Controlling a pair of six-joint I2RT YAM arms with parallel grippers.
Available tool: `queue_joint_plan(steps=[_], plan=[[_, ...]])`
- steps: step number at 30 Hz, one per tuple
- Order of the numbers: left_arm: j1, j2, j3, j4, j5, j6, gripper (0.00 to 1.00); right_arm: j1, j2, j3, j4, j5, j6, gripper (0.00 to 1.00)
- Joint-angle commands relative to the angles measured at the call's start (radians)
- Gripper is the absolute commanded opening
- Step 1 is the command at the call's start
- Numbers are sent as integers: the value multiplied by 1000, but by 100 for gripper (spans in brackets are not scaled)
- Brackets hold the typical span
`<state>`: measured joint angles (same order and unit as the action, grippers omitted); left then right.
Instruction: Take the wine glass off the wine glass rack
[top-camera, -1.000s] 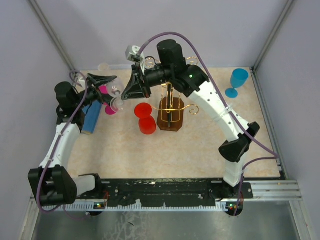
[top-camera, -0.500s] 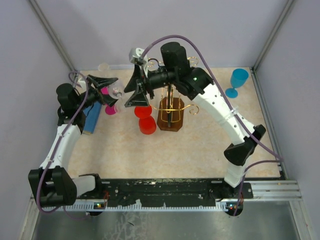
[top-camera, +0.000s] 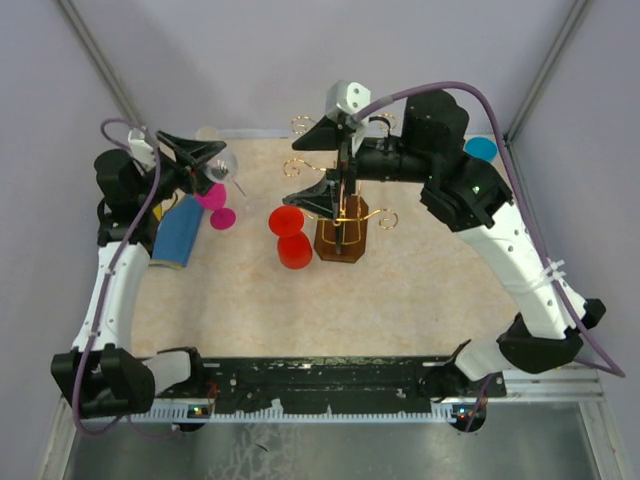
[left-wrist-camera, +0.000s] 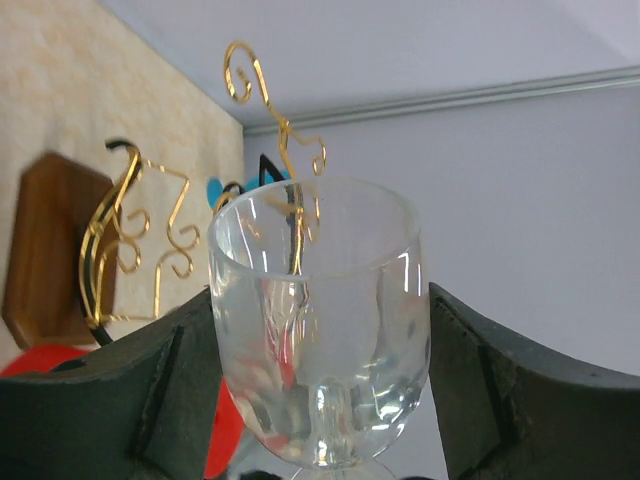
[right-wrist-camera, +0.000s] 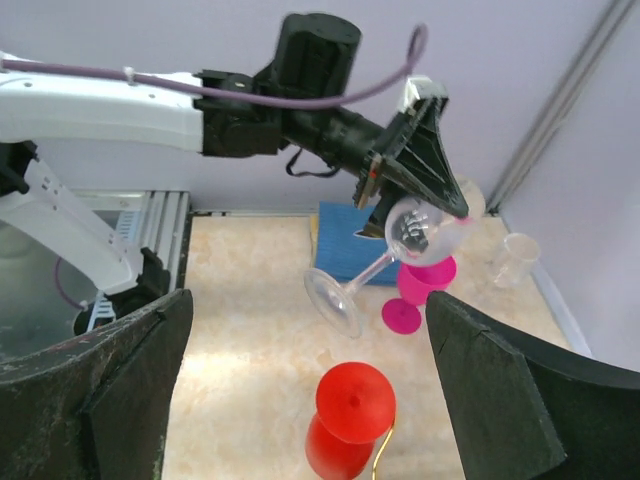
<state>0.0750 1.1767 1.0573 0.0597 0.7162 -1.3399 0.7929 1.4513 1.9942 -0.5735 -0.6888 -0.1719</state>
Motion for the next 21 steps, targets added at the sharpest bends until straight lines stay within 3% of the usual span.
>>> queue_joint_plan(steps=[1,6,11,16,21], plan=[[6,-71,131,-91,-123,301,55,-29,-41,-69,77,61,20,99],[5,-132,155,-148,-185,517,55,-69,-63,-120,136,41,69,99],[2,-210,135,-281,-340,759,57,-79,-51,-123,132,86,94,99],[-5,-299,42,-322,-491,906,57,-106,27,-68,64,95,180,96],[-13,-384,-132,-237,-660,1048,58,-113,36,-100,113,77,206,96]])
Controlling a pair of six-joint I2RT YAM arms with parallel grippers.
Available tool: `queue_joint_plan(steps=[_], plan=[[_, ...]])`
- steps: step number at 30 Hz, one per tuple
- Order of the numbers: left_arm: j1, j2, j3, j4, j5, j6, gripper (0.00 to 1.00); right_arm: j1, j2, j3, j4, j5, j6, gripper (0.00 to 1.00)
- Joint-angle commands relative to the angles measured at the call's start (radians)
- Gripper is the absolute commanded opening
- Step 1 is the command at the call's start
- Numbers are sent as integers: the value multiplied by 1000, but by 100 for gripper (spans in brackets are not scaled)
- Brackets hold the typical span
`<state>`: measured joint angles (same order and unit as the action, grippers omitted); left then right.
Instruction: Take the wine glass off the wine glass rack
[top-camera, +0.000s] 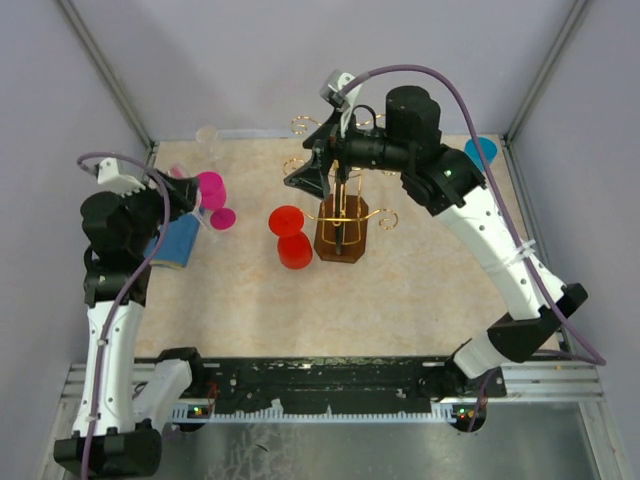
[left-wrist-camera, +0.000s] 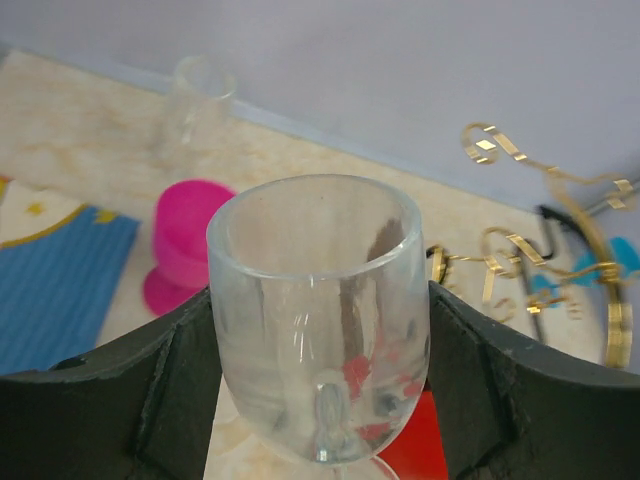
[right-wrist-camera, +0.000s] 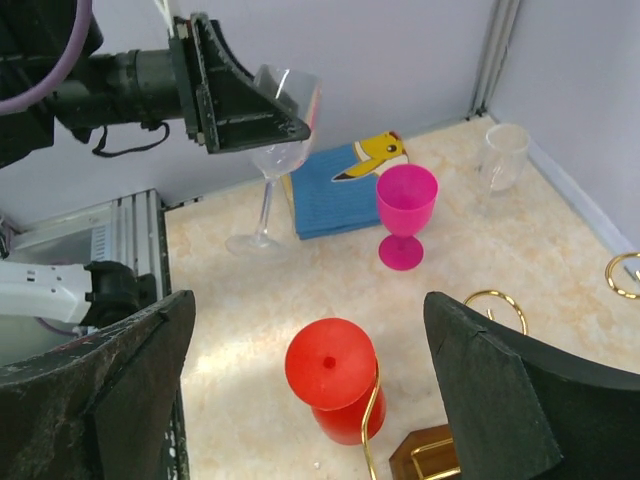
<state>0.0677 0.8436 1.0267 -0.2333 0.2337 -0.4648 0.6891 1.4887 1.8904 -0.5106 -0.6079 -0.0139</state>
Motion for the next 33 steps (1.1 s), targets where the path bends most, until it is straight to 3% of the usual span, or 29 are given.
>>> queue_joint_plan(steps=[1,14,21,33], plan=[[-7,-62,-136,81,-194,194,58,-9,-4,-6,66,-14,54,96],[-18,-95,-487,505,-250,377,58,-31,-5,-56,130,-78,87,96],[-103,-81,-688,808,-258,547,65,-39,11,-49,140,-93,100,96],[-125,90,-767,1078,-329,552,60,-70,35,-61,178,-134,135,96]])
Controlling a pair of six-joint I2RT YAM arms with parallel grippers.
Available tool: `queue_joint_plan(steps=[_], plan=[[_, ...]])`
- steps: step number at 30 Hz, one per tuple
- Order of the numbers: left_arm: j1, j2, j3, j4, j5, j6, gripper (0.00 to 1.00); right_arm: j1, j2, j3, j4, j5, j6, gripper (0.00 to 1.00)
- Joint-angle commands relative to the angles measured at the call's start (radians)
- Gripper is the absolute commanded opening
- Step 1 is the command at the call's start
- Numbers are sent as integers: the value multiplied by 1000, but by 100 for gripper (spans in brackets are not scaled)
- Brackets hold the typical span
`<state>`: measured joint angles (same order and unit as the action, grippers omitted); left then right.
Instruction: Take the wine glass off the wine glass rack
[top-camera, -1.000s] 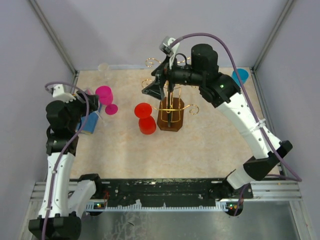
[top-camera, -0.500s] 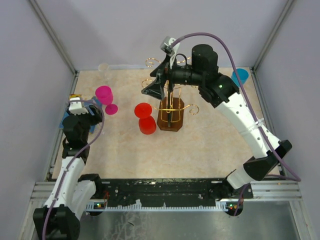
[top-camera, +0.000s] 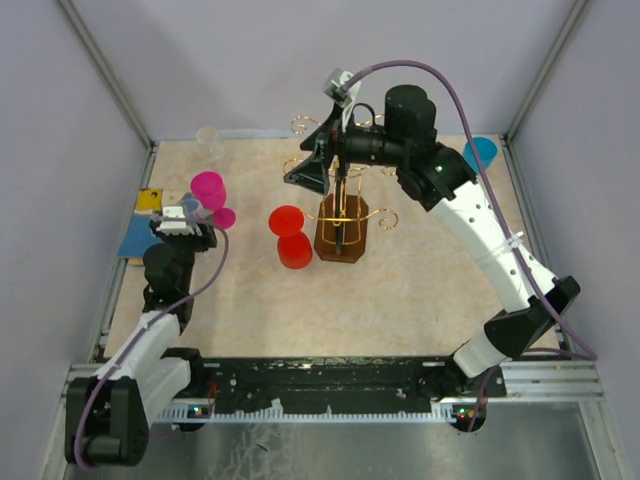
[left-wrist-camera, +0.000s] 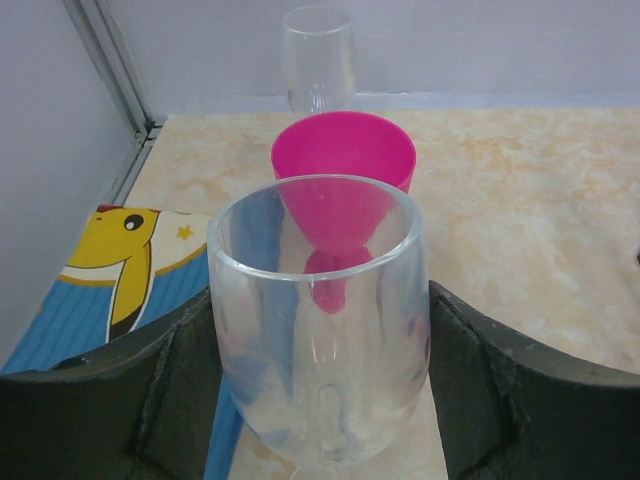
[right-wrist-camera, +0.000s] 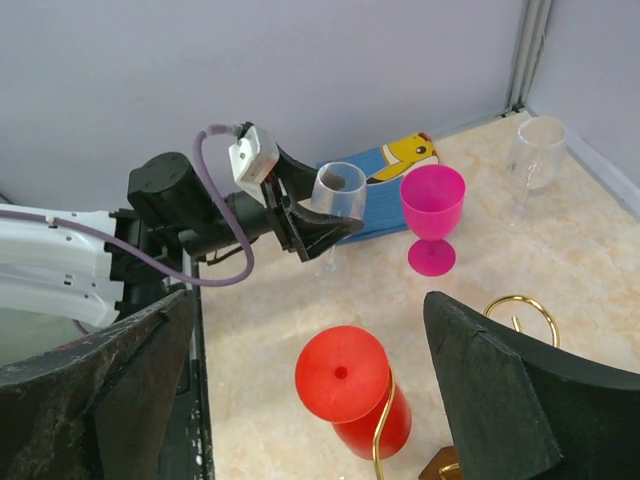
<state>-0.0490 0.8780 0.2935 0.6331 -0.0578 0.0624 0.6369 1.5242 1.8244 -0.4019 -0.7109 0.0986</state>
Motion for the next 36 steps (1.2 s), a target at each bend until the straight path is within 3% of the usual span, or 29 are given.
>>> queue_joint_plan(steps=[1,10,20,36], plan=[[-9,75,-41,241,-51,21,60,-21,1,4,72,-34,25,96],[-65,171,-95,445,-232,76,59,-48,-4,1,81,-48,34,96],[-75,293,-137,639,-294,54,62,-67,-18,-12,84,-57,44,96],[-109,407,-142,694,-351,18,69,-90,-40,-40,109,-64,56,96]])
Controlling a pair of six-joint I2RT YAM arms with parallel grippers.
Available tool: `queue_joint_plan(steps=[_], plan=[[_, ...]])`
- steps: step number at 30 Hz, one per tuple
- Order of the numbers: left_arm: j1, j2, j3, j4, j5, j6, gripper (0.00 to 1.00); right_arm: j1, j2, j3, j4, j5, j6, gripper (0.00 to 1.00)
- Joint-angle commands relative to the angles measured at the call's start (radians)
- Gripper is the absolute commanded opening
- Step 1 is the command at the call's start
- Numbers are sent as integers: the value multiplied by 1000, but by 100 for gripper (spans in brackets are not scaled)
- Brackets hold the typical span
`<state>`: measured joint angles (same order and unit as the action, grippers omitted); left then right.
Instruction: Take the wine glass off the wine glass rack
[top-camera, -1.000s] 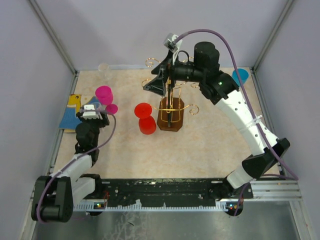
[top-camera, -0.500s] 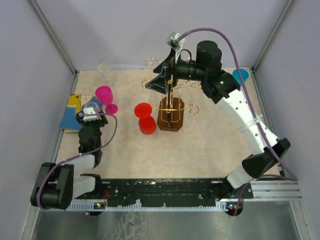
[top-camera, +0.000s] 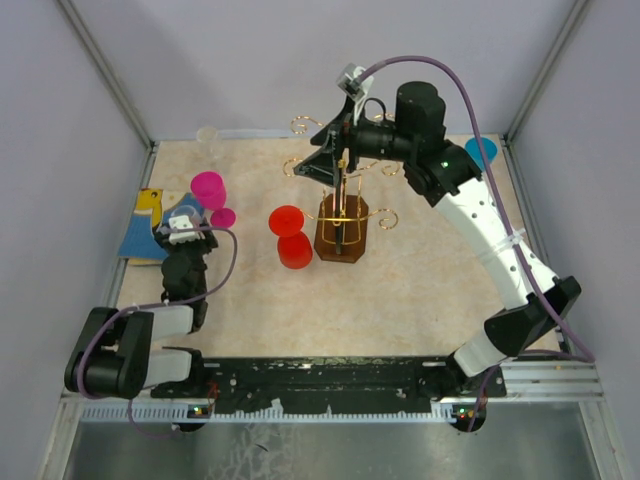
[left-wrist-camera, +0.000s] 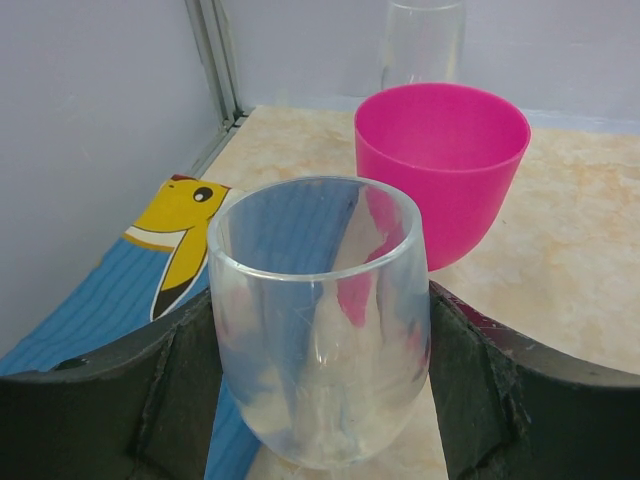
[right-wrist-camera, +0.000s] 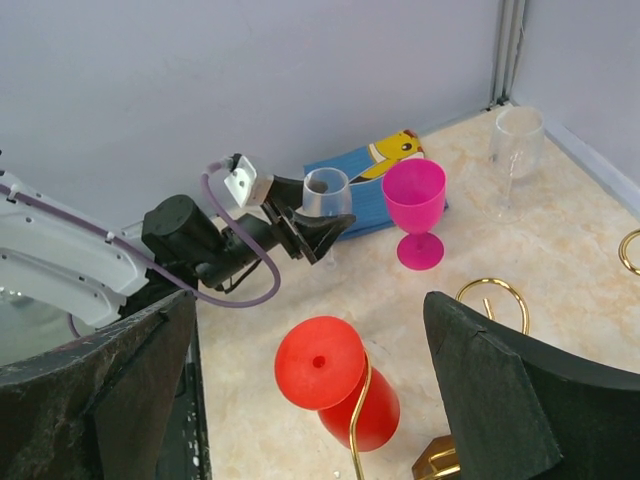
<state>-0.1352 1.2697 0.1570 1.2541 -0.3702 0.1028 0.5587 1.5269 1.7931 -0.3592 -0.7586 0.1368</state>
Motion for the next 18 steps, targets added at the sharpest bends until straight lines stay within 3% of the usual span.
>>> queue_joint_plan(steps=[1,10,18], plan=[[-31,21,-6,79,-47,-18,68,-15,-44,-13,72,-22,23,96],[-51,60,-12,113,-77,-4,71,-38,-68,-38,95,-39,35,96],[-82,56,-29,141,-131,20,81,-49,-76,-58,116,-52,44,96]])
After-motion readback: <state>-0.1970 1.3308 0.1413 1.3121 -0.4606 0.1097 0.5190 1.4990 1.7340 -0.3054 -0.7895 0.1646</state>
